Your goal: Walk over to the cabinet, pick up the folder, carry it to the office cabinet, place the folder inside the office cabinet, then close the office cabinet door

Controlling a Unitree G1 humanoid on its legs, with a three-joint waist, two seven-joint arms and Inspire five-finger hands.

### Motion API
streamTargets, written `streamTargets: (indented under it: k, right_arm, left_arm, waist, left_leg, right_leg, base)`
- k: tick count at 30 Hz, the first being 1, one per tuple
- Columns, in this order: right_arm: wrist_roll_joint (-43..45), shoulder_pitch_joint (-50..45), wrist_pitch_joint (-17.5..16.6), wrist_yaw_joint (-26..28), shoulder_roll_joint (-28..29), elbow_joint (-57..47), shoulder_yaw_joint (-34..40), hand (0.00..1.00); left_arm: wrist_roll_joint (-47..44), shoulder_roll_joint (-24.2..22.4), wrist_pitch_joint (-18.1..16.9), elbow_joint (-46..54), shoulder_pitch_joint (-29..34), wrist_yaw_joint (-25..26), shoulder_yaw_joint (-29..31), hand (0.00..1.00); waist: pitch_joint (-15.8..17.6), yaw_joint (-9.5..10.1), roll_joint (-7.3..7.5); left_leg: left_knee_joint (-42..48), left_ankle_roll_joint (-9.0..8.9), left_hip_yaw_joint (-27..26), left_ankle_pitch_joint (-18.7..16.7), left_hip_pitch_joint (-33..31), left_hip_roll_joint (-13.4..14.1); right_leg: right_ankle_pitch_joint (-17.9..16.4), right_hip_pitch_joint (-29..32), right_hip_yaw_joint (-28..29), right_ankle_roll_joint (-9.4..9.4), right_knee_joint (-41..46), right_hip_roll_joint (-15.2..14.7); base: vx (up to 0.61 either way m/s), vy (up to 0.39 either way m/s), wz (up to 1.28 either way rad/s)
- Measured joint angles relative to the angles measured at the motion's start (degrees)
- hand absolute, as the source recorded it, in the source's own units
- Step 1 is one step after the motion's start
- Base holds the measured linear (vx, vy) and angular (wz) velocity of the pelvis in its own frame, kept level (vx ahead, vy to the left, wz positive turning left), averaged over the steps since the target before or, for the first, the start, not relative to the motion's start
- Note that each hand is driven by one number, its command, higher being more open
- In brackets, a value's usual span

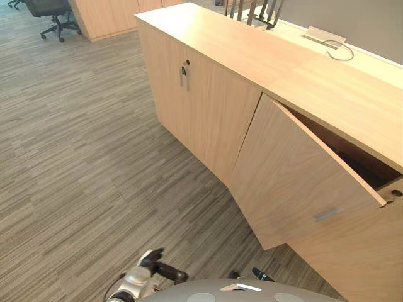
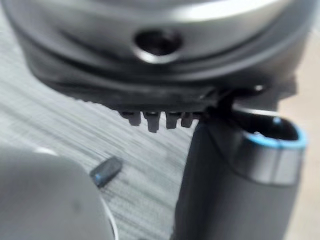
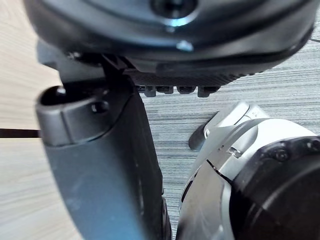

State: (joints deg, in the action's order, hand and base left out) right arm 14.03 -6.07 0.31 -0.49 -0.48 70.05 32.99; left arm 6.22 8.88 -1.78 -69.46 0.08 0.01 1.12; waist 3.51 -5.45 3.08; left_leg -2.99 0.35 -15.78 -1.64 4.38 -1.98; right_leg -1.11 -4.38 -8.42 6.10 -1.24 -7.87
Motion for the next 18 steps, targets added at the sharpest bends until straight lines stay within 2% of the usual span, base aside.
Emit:
streamTargets:
  k: [1,2,3,4,5,6,9,11,13,14,18]
  right_arm:
    - [0.06,0.01,0.27,0.06,-0.01,0.19,0.22,1.00]
    - [0.46,0.02,0.46,0.25,-0.51,0.89,0.44,1.00]
    - [0.64,0.05,0.55,0.58,-1.53,1.39,1.04,1.00]
    - [0.70,0.01,0.52,0.65,-1.98,1.37,1.43,1.00]
    - [0.82,0.01,0.37,0.74,-2.15,1.15,2.67,1.00]
    - [0.87,0.04,0.24,1.01,-2.32,1.05,3.11,1.00]
    - [0.84,0.14,0.26,1.68,-2.37,1.08,3.32,1.00]
    - [0.97,0.28,0.23,1.49,-2.14,1.05,2.27,1.00]
    - [1.19,1.36,0.08,1.44,-2.03,1.06,-0.11,1.00]
    - [1.75,1.58,0.04,1.40,-2.04,1.06,-0.70,1.00]
    - [2.96,0.40,-0.74,-0.03,-1.90,-0.25,-5.03,1.00]
  left_arm:
    - [-0.55,0.07,0.22,0.15,0.25,0.65,1.87,1.00]
    - [-4.00,0.28,0.63,0.41,0.59,1.57,5.10,1.00]
    - [-8.65,-0.02,0.64,0.84,2.47,1.72,8.81,1.00]
    - [-11.02,-0.28,0.61,1.19,3.58,1.71,10.75,1.00]
    - [-14.93,-1.56,0.55,1.52,6.31,1.94,15.34,1.00]
    - [-15.85,-2.40,0.51,1.50,7.40,2.41,17.39,1.00]
    - [-20.57,-6.05,0.18,1.45,9.41,3.19,22.52,1.00]
    - [-22.68,-6.80,-0.14,1.47,9.43,3.17,25.17,1.00]
    - [-22.61,-7.13,-0.49,1.47,9.41,3.41,25.70,1.00]
    - [-22.58,-7.17,-0.56,1.48,9.35,3.55,25.72,1.00]
    - [-20.82,-6.73,-0.70,2.57,9.48,6.93,23.20,1.00]
  waist:
    - [0.15,0.41,0.17]
    - [0.34,0.96,-0.08]
    - [0.57,1.85,-1.92]
    - [0.72,2.29,-2.61]
    - [0.46,2.88,-4.14]
    - [0.72,3.47,-4.64]
    - [0.93,4.40,-4.60]
    - [0.86,5.56,-4.11]
    - [0.45,6.24,-3.36]
    - [0.58,6.36,-3.30]
    - [0.26,6.57,-3.09]
  left_leg:
    - [3.32,0.14,-0.04,-1.54,-1.27,0.52]
    - [13.81,-0.01,-0.18,-6.47,-5.35,2.86]
    - [24.59,-0.52,-0.12,-12.00,-8.94,6.77]
    - [28.92,-0.75,-0.01,-14.05,-10.20,8.71]
    - [37.49,-1.31,1.77,-15.89,-12.87,11.26]
    - [40.38,-1.31,3.54,-15.68,-14.04,11.66]
    - [41.73,-1.35,8.17,-15.65,-13.91,10.54]
    - [39.21,-1.41,12.90,-15.69,-13.14,7.78]
    - [31.69,-2.10,18.77,-16.18,-10.21,4.28]
    - [29.65,-2.51,18.96,-16.50,-9.58,3.83]
    - [25.25,-1.88,13.29,-16.06,-7.03,3.03]
  right_leg:
    - [-0.15,-0.02,0.03,-0.23,0.42,0.02]
    - [-0.75,-0.04,0.17,-1.03,1.32,0.72]
    - [-1.64,-0.17,0.65,-1.75,2.17,2.66]
    - [-2.04,-0.32,1.21,-2.09,2.43,3.99]
    - [-2.55,-1.18,2.79,-2.73,2.46,6.13]
    - [-2.59,-1.30,3.99,-2.66,2.58,6.57]
    - [-2.58,-1.06,7.25,-2.65,3.11,6.87]
    - [-1.80,0.64,11.22,-2.51,3.20,6.69]
    - [-0.16,2.81,14.77,-1.80,2.18,5.98]
    - [0.36,3.18,15.67,-1.87,1.54,5.73]
    - [2.80,3.23,20.24,-2.77,-1.73,3.89]
  base:
    - [-0.03,-0.076,-0.02]
    - [-0.09,-0.088,-0.17]
    - [-0.10,-0.067,-0.29]
    - [-0.09,0.011,-0.45]
    - [-0.02,0.045,-0.48]
    - [0.00,0.051,-0.49]
    - [0.00,0.088,-0.44]
    - [-0.05,0.139,-0.59]
    - [-0.07,0.117,-0.75]
    - [-0.07,0.093,-0.70]
    - [-0.04,0.126,-0.70]
